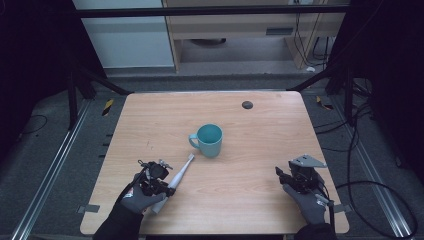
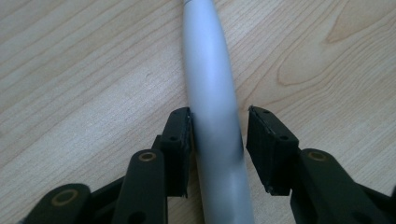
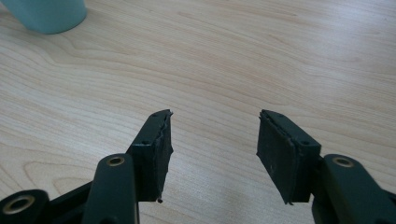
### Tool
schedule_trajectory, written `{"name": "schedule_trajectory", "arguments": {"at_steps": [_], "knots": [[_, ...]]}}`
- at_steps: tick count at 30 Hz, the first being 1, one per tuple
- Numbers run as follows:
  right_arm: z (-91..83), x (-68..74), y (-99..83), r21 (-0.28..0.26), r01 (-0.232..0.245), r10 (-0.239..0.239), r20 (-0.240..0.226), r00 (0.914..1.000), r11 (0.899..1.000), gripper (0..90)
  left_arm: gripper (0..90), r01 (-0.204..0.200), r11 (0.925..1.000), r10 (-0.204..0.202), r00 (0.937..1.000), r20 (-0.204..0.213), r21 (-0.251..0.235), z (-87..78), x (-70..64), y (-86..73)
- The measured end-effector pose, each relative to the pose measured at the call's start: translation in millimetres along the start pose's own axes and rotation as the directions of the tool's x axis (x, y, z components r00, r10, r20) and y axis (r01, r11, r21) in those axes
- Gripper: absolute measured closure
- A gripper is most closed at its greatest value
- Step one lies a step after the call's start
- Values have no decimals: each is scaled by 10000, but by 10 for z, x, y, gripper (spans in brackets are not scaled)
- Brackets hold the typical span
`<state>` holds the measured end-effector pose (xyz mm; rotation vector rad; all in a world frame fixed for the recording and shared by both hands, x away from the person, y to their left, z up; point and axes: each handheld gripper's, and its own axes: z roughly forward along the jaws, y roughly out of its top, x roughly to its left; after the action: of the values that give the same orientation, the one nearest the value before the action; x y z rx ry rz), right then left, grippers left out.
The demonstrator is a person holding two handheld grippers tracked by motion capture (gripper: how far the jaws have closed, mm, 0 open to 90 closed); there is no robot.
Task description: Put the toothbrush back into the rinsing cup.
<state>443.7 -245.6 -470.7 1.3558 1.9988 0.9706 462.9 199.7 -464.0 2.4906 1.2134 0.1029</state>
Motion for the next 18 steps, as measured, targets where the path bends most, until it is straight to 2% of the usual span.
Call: {"name": "schedule_trajectory", "arguments": {"at_steps": [5, 11, 18], "knots": [[2, 13, 5, 59, -84, 85, -43, 10000, 9999, 450, 646, 32, 9999, -32, 10000, 34, 107, 34, 11, 1], [2, 12, 4, 72, -87, 88, -45, 10000, 9999, 451, 654, 169, 9997, -170, 9998, 47, 158, 32, 11, 2], [6, 5, 0, 66, -20, 20, -13, 10000, 10000, 452, 657, 298, 9993, -302, 9994, -153, -231, -25, 16, -36]]}}
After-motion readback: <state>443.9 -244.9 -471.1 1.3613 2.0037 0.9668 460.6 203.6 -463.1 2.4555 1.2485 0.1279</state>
